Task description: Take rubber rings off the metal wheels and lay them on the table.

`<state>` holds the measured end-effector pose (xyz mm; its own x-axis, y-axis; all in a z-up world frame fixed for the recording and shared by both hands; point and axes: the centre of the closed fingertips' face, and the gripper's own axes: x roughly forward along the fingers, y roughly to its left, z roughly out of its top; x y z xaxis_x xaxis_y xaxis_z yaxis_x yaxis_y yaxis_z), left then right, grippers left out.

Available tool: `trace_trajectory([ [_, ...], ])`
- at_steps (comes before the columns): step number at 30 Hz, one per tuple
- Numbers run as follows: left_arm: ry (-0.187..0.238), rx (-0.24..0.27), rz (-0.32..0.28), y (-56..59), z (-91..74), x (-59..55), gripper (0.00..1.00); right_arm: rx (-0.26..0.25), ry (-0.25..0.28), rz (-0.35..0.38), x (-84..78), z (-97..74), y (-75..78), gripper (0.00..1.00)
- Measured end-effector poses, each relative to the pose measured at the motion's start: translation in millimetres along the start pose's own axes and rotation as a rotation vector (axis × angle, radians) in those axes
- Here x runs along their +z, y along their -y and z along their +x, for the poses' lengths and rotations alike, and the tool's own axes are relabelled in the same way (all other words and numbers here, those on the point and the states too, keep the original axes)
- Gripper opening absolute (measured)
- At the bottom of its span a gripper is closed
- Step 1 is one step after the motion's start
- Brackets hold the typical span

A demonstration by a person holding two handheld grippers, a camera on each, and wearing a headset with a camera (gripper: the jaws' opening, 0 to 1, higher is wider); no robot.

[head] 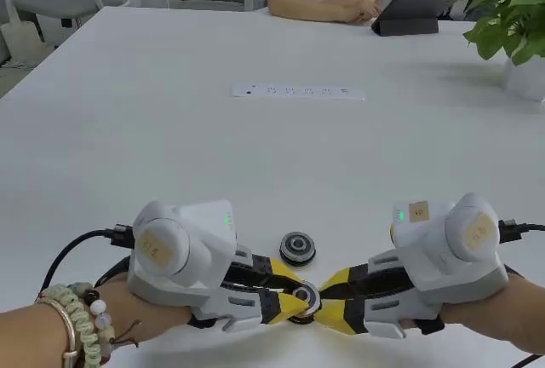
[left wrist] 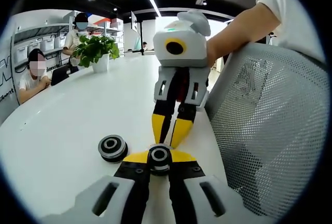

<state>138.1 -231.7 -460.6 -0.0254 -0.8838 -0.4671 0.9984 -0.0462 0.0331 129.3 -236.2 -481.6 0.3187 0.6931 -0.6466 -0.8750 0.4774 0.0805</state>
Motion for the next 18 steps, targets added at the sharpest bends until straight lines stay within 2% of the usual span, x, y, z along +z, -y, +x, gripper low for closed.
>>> trace_trajectory([
  [11,0.002,0.002,0.0,-0.5,-0.2,0.4,0.07,-0.023,-0.02,0.015,-0.7,-1.2,2.8,0.0],
  [15,0.001,0.004,-0.001,-0.6,-0.1,0.6,0.07,-0.034,-0.03,0.052,-1.4,-1.7,4.0,0.0],
  [18,-0.001,0.004,0.0,-0.7,0.1,0.6,0.07,-0.038,-0.035,0.108,-2.0,-2.1,5.7,0.0],
])
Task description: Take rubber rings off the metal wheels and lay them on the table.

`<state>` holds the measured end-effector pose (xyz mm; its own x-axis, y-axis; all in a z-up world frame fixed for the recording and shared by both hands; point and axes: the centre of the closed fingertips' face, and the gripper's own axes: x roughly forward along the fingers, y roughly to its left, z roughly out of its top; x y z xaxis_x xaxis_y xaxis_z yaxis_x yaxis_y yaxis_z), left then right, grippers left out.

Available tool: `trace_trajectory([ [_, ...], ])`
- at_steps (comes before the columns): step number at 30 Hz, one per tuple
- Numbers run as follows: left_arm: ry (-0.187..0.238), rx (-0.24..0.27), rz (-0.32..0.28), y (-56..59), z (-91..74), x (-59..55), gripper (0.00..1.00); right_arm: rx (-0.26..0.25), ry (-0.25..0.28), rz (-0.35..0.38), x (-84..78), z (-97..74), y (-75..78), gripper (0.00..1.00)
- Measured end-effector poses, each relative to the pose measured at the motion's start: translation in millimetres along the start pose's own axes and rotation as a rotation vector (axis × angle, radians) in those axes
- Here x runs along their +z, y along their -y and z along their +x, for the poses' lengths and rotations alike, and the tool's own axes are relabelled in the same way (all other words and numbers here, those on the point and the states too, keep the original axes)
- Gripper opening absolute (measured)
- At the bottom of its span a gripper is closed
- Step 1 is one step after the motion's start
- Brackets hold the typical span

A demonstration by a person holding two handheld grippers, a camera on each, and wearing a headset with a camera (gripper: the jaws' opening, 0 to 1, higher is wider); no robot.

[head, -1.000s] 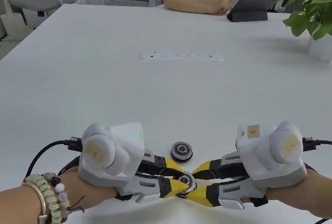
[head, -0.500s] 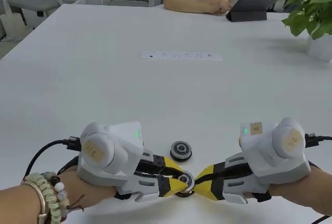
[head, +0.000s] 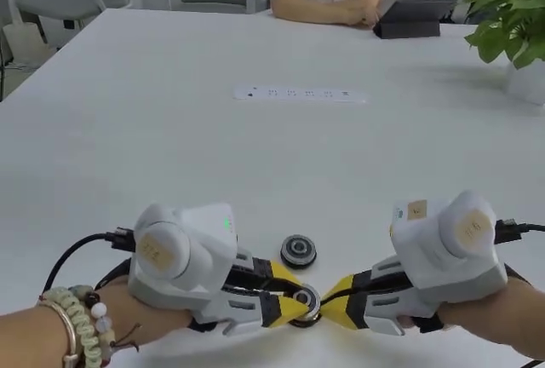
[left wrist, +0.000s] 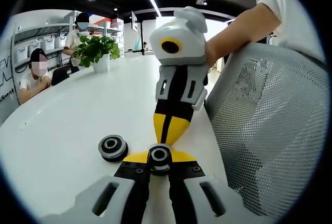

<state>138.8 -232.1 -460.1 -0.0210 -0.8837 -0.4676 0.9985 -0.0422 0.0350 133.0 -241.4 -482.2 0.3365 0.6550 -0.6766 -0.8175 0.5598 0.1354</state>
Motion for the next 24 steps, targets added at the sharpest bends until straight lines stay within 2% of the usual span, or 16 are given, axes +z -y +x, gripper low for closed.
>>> trace_trajectory([
  [7,-0.001,0.002,0.003,-0.6,0.3,0.0,0.07,-0.018,0.001,0.046,0.0,-3.5,4.1,0.0],
  [9,0.0,0.003,0.002,-1.2,0.2,-0.1,0.07,-0.017,0.027,0.076,2.7,-4.7,6.2,0.0],
  [14,0.005,0.004,-0.002,-1.7,0.5,0.1,0.07,-0.017,0.028,0.091,1.4,-2.8,6.7,0.0],
  [17,0.007,0.005,-0.003,-2.1,0.5,0.1,0.07,-0.015,0.046,0.101,0.9,-2.1,7.2,0.0],
  [18,0.007,0.004,-0.003,-2.1,0.4,0.2,0.07,-0.003,0.042,0.159,0.0,-1.2,4.3,0.0],
  [20,0.009,0.002,-0.003,-2.1,0.3,0.4,0.07,0.002,0.053,0.175,2.4,-2.7,8.8,0.0],
  [24,0.008,0.003,-0.002,-1.9,0.2,0.6,0.07,0.004,0.039,0.235,2.8,-2.2,8.1,0.0],
])
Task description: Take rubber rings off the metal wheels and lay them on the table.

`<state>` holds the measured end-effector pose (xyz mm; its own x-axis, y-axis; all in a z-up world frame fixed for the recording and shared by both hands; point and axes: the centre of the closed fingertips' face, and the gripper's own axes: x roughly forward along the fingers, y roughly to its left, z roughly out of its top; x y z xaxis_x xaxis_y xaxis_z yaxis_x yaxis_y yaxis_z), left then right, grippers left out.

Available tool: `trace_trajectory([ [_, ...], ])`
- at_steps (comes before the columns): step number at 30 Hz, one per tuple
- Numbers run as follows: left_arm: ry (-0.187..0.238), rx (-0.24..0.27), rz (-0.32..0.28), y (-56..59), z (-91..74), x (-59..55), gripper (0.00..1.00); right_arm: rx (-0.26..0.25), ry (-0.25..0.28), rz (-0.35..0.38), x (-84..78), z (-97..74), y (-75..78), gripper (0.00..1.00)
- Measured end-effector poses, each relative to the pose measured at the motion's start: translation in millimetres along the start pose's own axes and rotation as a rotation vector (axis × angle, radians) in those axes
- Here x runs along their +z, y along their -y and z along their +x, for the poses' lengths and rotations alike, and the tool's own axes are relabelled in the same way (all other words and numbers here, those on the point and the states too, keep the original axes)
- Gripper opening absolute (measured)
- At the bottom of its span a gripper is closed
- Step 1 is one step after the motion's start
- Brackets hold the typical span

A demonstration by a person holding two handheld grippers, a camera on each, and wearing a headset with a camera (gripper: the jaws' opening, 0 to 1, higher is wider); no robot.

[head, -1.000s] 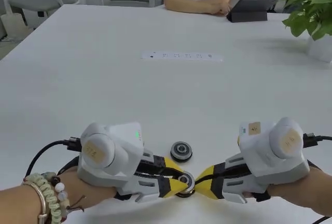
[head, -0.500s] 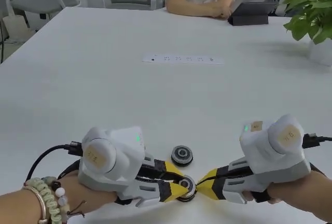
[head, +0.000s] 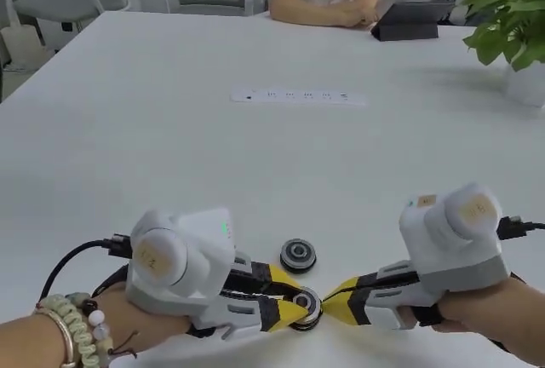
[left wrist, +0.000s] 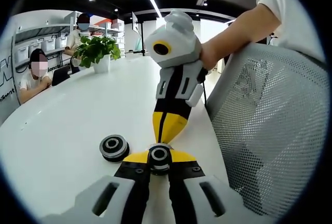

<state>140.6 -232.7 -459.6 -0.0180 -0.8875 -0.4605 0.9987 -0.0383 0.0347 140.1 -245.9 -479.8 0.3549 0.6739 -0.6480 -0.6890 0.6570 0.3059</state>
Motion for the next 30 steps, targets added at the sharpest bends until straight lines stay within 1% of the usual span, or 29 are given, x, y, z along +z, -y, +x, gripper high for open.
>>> trace_trajectory([
  [1,0.0,0.0,0.0,0.0,-0.1,0.0,0.07,0.009,-0.002,0.044,-0.1,-0.6,-1.2,0.0],
  [2,0.0,-0.001,0.0,0.0,0.0,-0.1,0.07,0.022,0.011,0.129,1.9,-1.8,-1.1,0.0],
  [4,0.0,0.0,0.0,0.0,0.0,-0.2,0.07,0.038,0.043,0.223,5.3,-4.3,1.8,0.0],
  [5,0.0,0.0,0.0,0.0,0.0,-0.1,0.07,0.051,0.051,0.231,5.9,-5.2,1.0,0.0],
  [8,0.0,0.0,-0.001,0.1,0.2,-0.1,0.07,0.055,0.047,0.251,3.7,-5.0,1.7,0.0],
  [11,0.001,0.0,-0.001,0.2,0.2,0.0,0.07,0.067,0.055,0.277,4.9,-5.2,-0.3,0.0],
  [15,0.003,-0.001,0.0,0.2,0.1,-0.2,0.07,0.072,0.056,0.267,7.1,-5.8,-2.5,0.0],
  [17,0.004,-0.002,0.0,0.1,0.1,-0.2,0.07,0.077,0.059,0.277,9.0,-6.0,-3.8,0.0],
  [30,0.002,-0.002,0.0,-1.2,1.1,0.1,0.07,0.078,0.057,0.28,12.0,-6.1,-7.1,0.0],
])
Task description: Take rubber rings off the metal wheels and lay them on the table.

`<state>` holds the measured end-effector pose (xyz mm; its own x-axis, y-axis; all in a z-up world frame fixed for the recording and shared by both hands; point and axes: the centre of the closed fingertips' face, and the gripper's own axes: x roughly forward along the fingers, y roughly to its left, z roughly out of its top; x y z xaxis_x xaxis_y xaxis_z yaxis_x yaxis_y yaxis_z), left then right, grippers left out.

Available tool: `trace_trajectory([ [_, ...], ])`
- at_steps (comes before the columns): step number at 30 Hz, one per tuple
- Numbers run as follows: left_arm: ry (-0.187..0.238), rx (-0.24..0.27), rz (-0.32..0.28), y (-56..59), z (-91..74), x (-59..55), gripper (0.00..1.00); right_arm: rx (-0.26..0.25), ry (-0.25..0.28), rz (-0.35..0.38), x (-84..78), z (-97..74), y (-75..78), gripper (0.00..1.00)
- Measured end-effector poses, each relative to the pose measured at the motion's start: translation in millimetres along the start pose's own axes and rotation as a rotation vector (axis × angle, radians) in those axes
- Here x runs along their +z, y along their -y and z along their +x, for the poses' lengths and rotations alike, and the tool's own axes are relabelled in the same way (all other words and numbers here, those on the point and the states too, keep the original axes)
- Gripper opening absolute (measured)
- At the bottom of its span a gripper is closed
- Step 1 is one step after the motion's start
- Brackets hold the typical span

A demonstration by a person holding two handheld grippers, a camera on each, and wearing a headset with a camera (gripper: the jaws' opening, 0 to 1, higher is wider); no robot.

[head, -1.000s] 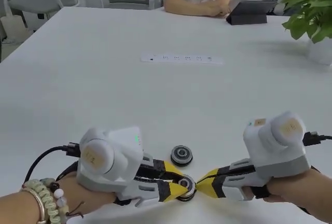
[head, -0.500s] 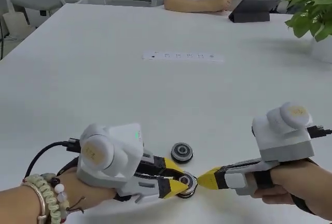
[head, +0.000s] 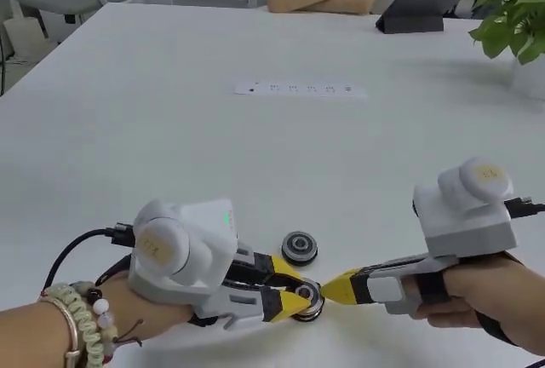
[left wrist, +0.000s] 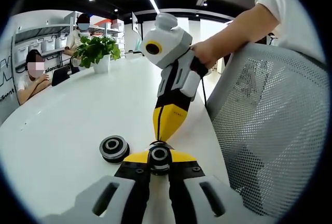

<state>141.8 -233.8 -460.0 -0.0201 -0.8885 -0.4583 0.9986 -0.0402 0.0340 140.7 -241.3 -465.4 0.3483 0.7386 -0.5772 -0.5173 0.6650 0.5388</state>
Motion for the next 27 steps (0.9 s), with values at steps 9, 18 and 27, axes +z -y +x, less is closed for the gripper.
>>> trace_trajectory([
  [9,0.002,0.0,-0.003,-0.2,0.5,-0.1,0.07,0.016,0.006,-0.002,2.2,0.8,-5.0,0.0],
  [18,0.001,-0.001,-0.003,-0.3,0.7,-0.6,0.07,0.013,0.003,-0.028,2.5,1.2,-6.8,0.0],
  [27,0.0,-0.001,-0.003,0.2,0.5,-0.9,0.07,0.036,0.015,-0.032,4.9,1.8,-11.8,0.0],
])
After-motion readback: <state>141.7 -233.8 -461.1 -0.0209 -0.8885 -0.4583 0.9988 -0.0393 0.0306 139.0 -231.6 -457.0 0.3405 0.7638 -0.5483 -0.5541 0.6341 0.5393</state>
